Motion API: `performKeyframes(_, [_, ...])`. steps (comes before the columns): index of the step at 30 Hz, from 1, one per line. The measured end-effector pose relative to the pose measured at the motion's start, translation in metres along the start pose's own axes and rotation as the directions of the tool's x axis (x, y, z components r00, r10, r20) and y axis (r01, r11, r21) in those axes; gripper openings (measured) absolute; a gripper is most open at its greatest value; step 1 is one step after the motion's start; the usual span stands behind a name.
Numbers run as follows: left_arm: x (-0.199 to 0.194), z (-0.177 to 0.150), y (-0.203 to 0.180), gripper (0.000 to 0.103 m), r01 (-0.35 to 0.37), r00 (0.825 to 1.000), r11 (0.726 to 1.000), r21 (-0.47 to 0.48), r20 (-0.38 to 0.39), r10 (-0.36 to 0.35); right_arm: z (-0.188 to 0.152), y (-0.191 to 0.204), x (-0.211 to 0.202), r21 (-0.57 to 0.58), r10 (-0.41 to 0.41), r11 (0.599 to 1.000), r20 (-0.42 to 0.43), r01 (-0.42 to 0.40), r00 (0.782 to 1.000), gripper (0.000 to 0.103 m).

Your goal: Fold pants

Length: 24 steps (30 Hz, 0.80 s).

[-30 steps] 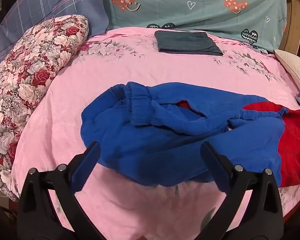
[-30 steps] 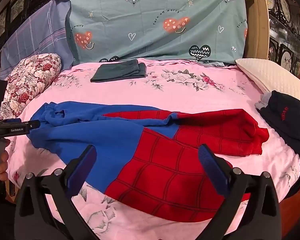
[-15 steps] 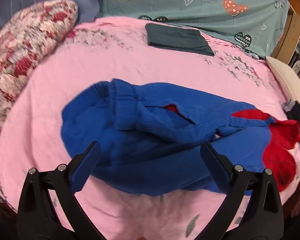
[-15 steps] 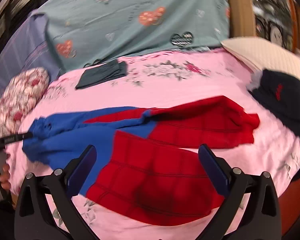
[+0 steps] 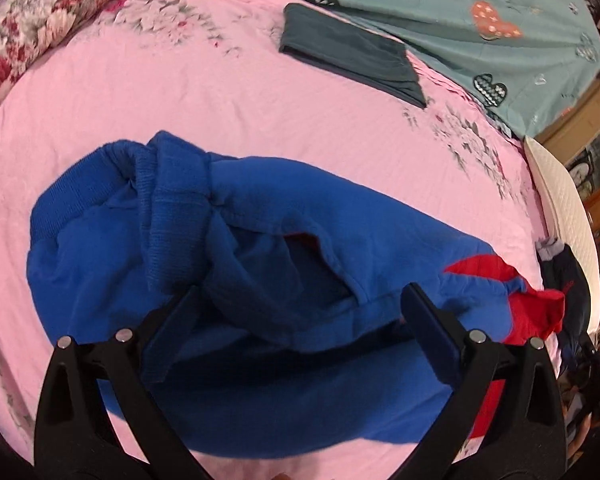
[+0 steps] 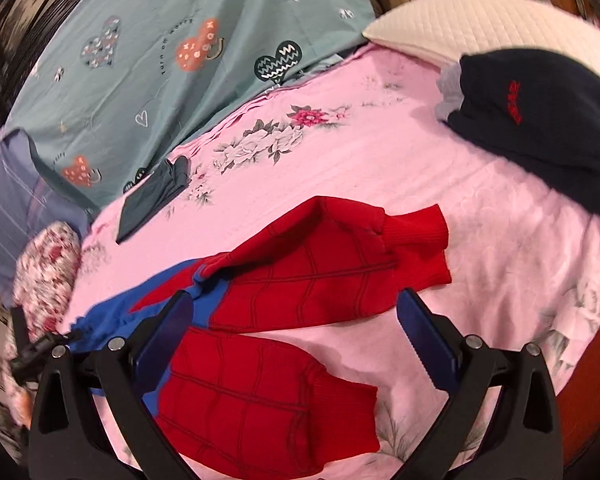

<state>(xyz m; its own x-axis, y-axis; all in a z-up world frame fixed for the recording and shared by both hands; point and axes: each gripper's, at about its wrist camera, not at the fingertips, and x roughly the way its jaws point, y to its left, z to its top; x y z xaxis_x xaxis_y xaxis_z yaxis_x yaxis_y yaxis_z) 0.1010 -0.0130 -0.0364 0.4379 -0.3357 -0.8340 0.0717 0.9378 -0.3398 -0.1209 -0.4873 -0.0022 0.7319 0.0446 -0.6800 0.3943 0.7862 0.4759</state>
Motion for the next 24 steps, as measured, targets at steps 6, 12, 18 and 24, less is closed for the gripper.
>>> performKeyframes(6, [0.014,0.015,0.005,0.063,0.014,0.999,0.999,-0.040,-0.045,-0.016,0.035,0.002,0.026,0.190,0.220,0.962,-0.122,-0.195,0.968,0.102])
performKeyframes(12, [0.015,0.026,0.002,0.037,-0.005,0.999,1.000,-0.002,-0.039,0.005,0.054,-0.006,0.084,0.332,0.206,0.937,-0.261,-0.113,0.943,0.086])
performKeyframes(18, [0.021,0.041,0.011,0.007,-0.012,0.999,1.000,-0.009,-0.042,0.012,0.064,-0.002,0.117,0.224,0.183,0.966,-0.261,-0.126,0.948,0.001])
performKeyframes(24, [0.004,0.098,0.000,0.007,-0.057,0.997,0.998,0.001,0.059,0.057,0.137,0.060,0.127,0.105,0.190,0.979,-0.182,-0.173,0.965,0.001])
